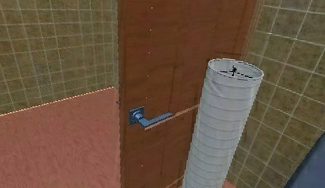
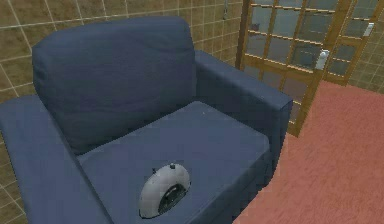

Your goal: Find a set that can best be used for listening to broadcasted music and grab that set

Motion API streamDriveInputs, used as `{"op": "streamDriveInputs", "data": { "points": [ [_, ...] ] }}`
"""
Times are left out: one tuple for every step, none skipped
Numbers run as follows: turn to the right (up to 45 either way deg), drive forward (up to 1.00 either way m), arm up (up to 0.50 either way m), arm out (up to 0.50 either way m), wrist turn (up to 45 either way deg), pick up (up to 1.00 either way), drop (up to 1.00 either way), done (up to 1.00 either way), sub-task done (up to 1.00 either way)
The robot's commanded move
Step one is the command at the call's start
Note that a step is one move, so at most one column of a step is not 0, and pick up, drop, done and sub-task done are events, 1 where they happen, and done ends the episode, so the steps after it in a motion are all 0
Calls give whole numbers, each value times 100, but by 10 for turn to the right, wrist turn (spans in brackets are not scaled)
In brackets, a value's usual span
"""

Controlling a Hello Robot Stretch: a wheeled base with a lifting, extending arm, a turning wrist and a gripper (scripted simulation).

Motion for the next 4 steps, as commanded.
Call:
{"op": "streamDriveInputs", "data": {
  "points": [
    [0,0,20,0,0,0,0,0,0],
    [0,0,0,22,0,0,0,0,0],
    [0,0,0,0,450,0,0,0,0],
    [0,0,0,0,450,0,0,0,0]
  ]
}}
